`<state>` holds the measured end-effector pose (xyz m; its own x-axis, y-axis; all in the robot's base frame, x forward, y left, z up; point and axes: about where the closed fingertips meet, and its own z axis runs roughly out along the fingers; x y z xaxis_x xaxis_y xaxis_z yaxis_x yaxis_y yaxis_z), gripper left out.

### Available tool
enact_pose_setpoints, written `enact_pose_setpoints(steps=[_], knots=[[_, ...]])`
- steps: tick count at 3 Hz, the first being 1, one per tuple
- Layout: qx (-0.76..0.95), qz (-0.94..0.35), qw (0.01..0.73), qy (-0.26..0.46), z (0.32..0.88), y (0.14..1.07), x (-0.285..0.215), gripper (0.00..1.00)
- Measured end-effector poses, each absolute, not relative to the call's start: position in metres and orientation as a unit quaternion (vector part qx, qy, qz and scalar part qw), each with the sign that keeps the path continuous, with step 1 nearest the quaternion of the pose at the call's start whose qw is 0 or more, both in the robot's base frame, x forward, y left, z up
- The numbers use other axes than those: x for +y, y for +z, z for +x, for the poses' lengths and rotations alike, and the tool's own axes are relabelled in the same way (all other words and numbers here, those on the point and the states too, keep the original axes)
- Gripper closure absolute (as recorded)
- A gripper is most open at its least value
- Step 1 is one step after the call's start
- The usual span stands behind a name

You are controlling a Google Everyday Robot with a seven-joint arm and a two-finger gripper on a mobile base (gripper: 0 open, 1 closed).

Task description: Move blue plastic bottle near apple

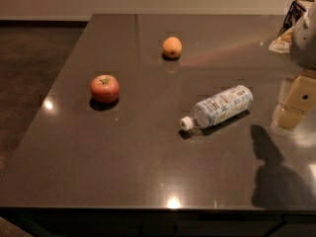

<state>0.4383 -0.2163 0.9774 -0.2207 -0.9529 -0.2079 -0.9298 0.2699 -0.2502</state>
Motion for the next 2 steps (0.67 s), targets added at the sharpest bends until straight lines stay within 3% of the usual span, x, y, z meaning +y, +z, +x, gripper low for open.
enact_pose_setpoints(steps=[2], knots=[[0.767, -0.621, 0.157, -0.031, 0.452, 0.973, -0.211, 0.00]])
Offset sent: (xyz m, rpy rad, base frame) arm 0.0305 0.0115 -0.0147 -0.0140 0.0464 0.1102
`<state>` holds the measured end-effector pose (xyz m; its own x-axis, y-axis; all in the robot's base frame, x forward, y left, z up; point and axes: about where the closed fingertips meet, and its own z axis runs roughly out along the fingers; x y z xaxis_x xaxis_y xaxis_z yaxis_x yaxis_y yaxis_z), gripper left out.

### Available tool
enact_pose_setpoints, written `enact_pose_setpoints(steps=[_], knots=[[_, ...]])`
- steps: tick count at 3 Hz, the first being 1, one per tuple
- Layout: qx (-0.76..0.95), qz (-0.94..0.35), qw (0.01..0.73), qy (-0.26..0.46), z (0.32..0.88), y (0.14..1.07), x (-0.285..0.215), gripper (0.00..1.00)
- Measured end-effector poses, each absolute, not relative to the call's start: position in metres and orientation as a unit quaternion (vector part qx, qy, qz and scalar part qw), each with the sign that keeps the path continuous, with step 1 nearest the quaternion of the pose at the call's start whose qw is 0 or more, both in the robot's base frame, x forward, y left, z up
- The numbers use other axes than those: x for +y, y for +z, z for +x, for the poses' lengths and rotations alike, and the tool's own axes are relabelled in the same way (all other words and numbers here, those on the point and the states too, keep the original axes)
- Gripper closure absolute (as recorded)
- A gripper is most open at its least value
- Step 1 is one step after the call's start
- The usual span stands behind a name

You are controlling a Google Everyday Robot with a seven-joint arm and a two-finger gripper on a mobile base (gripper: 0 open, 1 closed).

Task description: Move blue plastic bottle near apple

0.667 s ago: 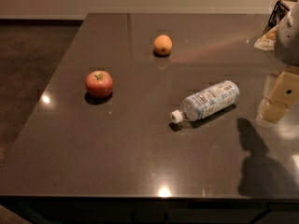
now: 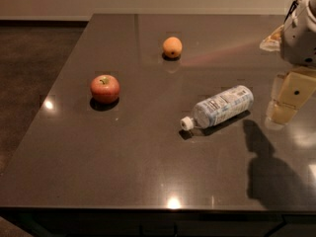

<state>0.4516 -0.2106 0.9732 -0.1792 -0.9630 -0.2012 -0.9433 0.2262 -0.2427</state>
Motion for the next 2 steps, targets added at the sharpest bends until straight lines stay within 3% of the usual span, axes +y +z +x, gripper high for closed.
enact_pose_setpoints(steps=[2], knots=[[0.705, -0.692, 0.148, -0.042, 0.508, 0.938, -0.185, 0.00]])
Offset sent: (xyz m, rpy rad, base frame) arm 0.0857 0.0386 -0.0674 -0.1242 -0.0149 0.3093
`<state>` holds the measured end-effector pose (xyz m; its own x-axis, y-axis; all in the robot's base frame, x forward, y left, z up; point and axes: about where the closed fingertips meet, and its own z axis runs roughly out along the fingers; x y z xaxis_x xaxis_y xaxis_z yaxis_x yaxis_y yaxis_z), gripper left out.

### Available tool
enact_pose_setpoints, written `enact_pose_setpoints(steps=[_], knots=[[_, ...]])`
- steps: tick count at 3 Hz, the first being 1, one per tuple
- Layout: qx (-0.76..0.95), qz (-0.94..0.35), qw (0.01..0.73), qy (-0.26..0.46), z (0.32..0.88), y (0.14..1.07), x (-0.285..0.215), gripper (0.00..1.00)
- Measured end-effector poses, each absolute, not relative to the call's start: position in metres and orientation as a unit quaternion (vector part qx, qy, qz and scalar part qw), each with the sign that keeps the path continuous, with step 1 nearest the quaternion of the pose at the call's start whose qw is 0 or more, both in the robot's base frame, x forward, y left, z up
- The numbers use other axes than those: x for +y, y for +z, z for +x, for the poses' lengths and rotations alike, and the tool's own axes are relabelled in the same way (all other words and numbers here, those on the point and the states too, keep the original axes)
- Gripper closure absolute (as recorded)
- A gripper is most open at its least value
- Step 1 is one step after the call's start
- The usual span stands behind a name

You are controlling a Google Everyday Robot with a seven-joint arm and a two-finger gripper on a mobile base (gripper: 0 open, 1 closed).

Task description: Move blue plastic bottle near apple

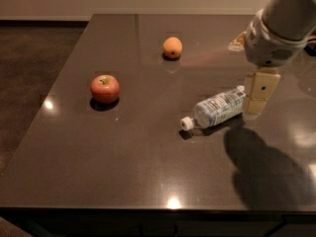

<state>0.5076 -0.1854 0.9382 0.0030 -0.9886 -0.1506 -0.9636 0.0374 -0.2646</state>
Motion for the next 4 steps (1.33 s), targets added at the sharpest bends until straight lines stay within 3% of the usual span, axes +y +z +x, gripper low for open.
enact_pose_setpoints(steps=[3, 4], knots=[[0.625, -0.777, 0.070, -0.024, 0.529, 0.865, -0.181, 0.00], [0.617, -0.785, 0.049, -0.011, 0.530, 0.852, -0.181, 0.17]])
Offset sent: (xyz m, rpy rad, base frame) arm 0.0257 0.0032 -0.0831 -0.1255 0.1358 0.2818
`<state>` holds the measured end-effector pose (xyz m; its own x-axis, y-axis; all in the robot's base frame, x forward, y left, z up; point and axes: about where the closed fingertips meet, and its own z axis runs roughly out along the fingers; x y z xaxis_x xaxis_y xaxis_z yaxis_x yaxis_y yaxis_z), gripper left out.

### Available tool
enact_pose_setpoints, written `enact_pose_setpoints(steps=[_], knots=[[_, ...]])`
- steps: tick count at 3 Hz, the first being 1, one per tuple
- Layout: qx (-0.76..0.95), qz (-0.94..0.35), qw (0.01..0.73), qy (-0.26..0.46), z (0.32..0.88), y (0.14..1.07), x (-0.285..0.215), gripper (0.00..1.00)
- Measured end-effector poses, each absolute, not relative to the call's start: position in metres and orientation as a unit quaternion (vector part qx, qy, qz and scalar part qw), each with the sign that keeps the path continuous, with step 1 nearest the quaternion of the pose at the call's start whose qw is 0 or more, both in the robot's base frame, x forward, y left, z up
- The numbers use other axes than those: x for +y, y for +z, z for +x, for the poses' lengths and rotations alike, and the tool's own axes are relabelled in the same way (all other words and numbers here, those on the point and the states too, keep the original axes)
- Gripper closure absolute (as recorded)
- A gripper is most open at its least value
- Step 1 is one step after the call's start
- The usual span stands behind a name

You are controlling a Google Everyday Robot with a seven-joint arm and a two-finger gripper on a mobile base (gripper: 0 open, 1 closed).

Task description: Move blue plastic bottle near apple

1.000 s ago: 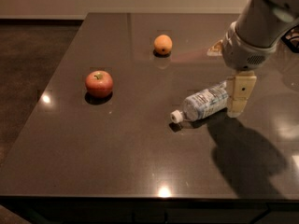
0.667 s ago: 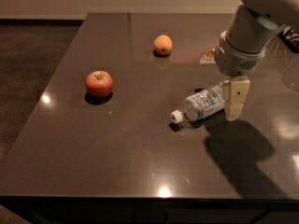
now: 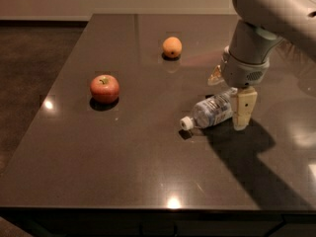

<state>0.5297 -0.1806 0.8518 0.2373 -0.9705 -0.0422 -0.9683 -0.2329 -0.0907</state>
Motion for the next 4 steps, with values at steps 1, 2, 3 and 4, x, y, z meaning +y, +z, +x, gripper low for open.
enact_pose_setpoints(steps=[1, 2, 3, 4], knots=[[0.618, -0.785, 0.042, -0.008, 0.530, 0.849, -0.179, 0.39], [0.615, -0.787, 0.043, -0.012, 0.528, 0.853, -0.172, 0.64], [0.592, -0.803, 0.068, -0.015, 0.522, 0.874, -0.142, 0.87], [0.558, -0.825, 0.089, -0.013, 0.519, 0.892, -0.096, 1.00]])
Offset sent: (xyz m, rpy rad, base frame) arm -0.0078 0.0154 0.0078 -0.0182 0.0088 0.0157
